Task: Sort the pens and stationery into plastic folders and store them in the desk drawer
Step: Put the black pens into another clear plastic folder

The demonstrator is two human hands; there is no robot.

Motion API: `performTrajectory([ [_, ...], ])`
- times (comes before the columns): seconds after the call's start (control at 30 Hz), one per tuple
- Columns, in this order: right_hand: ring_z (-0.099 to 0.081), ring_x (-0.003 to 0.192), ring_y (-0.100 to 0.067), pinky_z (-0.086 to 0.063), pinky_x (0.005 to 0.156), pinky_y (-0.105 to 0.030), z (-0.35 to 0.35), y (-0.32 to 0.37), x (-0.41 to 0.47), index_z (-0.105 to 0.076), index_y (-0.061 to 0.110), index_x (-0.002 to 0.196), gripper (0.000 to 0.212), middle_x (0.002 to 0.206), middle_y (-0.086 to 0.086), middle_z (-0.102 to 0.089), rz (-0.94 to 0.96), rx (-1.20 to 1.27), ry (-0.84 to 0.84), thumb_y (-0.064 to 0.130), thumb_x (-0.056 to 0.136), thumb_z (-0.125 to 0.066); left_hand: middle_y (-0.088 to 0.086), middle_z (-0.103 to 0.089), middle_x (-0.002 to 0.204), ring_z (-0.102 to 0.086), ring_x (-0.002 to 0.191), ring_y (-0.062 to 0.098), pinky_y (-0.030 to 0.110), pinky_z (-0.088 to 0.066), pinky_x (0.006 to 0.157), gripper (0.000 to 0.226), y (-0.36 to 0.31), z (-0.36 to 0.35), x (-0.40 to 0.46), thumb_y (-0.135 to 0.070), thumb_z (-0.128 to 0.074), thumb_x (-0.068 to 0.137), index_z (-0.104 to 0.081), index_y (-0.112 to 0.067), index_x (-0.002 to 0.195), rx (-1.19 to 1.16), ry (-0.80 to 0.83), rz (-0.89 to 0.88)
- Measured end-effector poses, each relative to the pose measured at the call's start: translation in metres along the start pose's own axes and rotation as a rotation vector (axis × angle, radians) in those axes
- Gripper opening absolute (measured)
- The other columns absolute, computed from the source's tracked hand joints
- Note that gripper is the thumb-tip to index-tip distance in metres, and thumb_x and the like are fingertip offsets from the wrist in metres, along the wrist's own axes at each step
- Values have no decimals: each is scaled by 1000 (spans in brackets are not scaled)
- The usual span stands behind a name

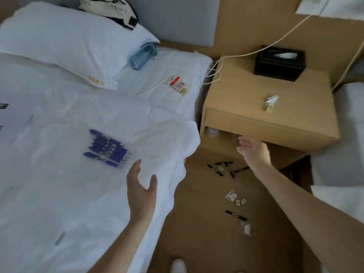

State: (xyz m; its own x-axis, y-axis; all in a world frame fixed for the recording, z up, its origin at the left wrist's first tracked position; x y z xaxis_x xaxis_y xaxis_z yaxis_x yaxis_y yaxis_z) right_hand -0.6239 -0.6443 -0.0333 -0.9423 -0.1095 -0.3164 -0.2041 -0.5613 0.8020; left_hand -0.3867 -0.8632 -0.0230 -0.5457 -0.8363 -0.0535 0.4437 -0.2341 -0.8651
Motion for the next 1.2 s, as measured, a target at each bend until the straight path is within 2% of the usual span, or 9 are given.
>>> performTrajectory([
  [0.1,-54,106,-12,-41,88,-25,60,-52,-4,-59,16,124,36,122,-1,-60,-79,-2,-82,6,89,-60,-10,-42,141,-42,128,7,9,-30,91,54,-21,-66,-23,-13,-59,92,-37,-23,139,-22,231,-48],
  [0.23,-58,109,-15,-43,89,-26,133,-114,-8,-60,16,121,36,121,-3,-62,-150,-20,-159,7,87,-63,-13,-42,141,-41,128,3,17,-30,99,55,-47,-139,-61,-18,-57,93,-34,-25,142,-6,514,-100],
  [0.5,-57,111,-17,-44,95,-29,284,-176,-17,-62,15,120,34,116,0,-63,-153,-2,-363,6,87,-62,-16,-42,136,-40,125,-1,19,-31,100,53,-135,-271,-144,-18,-56,94,-34,-28,142,13,769,-225],
  [0.6,-57,107,-16,-41,90,-23,346,-200,-37,-63,18,116,33,107,6,-61,-138,-2,-446,4,86,-61,-19,-41,136,-39,125,-2,20,-31,99,53,-175,-318,-194,-18,-55,94,-34,-31,141,7,886,-301],
  [0.77,-58,108,-17,-40,87,-21,452,-236,-94,-63,17,117,33,116,0,-65,-152,-98,-585,7,86,-64,-13,-41,142,-39,130,2,22,-31,104,53,-229,-385,-280,-18,-55,95,-34,-29,142,-27,1122,-385],
  [0.97,-57,108,-20,-33,82,-16,526,-316,-199,-62,17,120,35,121,-2,-62,-348,-130,-799,7,86,-64,-6,-35,149,-35,134,9,22,-29,104,55,-252,-449,-386,-23,-54,96,-31,-22,145,150,1386,-585],
  [1.07,-56,108,-27,-36,99,-31,530,-357,-241,-59,17,123,38,127,-8,-56,-504,-178,-898,12,86,-65,-3,-27,153,-27,139,14,28,-27,109,62,-243,-471,-408,-31,-54,95,-23,-22,148,393,1489,-730],
  [1.13,-48,119,-31,-32,106,-42,526,-383,-262,-53,17,129,46,131,-12,-50,-638,-167,-934,16,85,-67,0,-25,154,-27,140,17,30,-26,110,64,-239,-482,-412,-32,-53,95,-21,-20,149,446,1484,-728],
  [1.2,-43,125,-34,-30,106,-43,518,-405,-277,-45,15,135,57,135,-16,-44,-787,-106,-938,23,84,-69,4,-27,153,-29,139,20,33,-27,110,63,-235,-490,-413,-30,-52,96,-22,-16,149,458,1442,-707],
])
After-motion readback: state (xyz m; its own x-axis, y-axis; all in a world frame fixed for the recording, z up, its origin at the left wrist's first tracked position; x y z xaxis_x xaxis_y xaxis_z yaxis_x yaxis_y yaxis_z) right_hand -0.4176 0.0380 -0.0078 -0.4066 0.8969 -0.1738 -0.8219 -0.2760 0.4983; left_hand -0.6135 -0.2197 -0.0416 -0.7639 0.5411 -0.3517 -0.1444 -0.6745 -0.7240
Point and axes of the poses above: each hand's wrist, its own x-axis towards the middle knuckle, its own z-axis out of the back of the hand, y = z × x, the point moved 4 cm from there along x, towards the middle knuckle
